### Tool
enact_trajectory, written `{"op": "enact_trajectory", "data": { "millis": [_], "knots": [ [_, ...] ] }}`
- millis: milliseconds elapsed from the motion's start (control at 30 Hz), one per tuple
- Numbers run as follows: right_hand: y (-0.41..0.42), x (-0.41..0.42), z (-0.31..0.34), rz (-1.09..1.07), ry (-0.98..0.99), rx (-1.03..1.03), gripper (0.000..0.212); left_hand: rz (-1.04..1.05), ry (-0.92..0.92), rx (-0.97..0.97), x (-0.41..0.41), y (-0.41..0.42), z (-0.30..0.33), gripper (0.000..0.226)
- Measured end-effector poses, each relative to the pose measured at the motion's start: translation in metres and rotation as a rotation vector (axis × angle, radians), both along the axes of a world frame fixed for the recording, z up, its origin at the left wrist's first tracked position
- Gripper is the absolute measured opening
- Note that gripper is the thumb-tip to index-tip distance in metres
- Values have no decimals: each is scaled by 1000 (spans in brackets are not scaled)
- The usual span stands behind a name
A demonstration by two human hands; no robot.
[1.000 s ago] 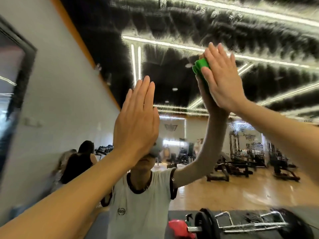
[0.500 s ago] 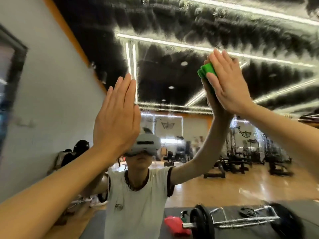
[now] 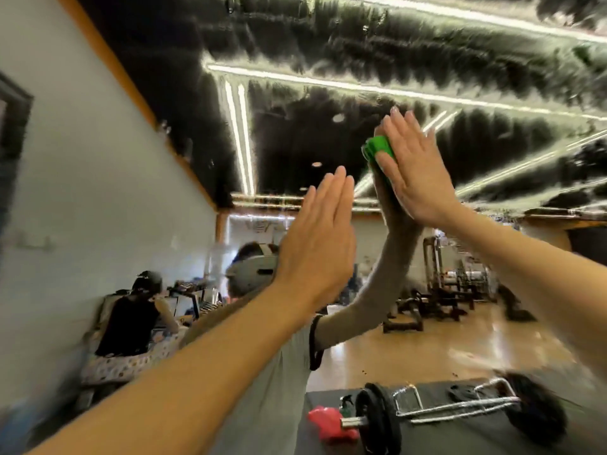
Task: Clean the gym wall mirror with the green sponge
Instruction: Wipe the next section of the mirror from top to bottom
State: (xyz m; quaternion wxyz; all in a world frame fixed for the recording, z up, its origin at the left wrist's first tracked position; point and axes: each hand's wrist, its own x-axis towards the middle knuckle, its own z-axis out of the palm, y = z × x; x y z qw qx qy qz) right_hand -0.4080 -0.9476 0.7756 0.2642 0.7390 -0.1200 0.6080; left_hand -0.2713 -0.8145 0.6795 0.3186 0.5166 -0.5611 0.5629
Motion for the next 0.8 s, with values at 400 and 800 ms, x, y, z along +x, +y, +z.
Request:
{"op": "enact_trajectory", "data": {
  "millis": [400,800],
  "knots": [
    [-26,-32,-106,-19,202,-144,62,140,-48,-152,0,-31,-9,62],
    [-42,-36,-144,-19,70,-98,59,182,-45,-136,-2,-28,-8,65]
  ]
}}
